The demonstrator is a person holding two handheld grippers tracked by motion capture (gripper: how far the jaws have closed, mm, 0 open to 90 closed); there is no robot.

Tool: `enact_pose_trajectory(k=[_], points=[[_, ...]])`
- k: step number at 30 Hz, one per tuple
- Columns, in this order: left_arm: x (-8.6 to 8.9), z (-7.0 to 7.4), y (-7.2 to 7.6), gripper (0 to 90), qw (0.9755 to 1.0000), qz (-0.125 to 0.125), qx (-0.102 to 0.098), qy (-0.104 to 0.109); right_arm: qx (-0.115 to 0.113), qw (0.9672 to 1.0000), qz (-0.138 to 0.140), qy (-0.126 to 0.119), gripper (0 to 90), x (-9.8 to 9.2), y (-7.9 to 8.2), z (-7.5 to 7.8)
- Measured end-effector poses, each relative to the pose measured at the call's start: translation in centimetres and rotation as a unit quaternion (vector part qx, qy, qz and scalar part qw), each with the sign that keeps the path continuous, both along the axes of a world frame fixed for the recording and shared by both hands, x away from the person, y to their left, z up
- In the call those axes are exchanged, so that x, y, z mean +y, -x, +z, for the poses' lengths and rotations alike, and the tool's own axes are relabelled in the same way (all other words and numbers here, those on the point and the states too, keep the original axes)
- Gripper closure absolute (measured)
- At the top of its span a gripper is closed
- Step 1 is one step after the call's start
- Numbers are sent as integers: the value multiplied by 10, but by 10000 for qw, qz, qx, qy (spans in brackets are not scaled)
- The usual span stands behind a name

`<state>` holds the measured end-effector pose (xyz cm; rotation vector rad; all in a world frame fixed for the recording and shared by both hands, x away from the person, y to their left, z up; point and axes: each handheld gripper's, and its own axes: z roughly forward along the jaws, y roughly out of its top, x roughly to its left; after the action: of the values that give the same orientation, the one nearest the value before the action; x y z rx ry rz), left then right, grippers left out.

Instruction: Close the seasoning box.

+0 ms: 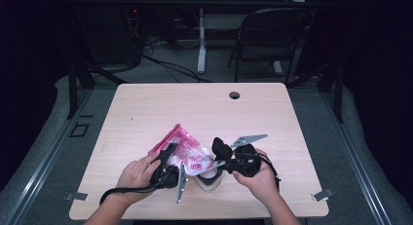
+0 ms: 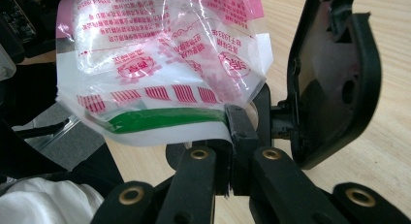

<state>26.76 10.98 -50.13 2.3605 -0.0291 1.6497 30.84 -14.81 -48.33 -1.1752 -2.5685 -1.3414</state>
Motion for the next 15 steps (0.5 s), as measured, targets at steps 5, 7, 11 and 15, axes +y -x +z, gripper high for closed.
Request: enact_pose_trajectory(k=[5, 7, 11, 15], points=[[3, -4, 1, 739, 9998, 34, 65, 184, -20, 10000, 9, -12, 897, 0, 0, 1], [6, -6, 2, 741, 9997, 72, 81, 231, -32, 10000, 2, -20, 893, 2, 2, 1], [8, -7, 3, 742, 9994, 99, 121, 313, -83, 10000, 23, -20, 891, 3, 3, 4], [12, -10, 4, 744, 9988, 153, 190, 426, -108, 9999, 47, -30, 890, 5, 4, 4]])
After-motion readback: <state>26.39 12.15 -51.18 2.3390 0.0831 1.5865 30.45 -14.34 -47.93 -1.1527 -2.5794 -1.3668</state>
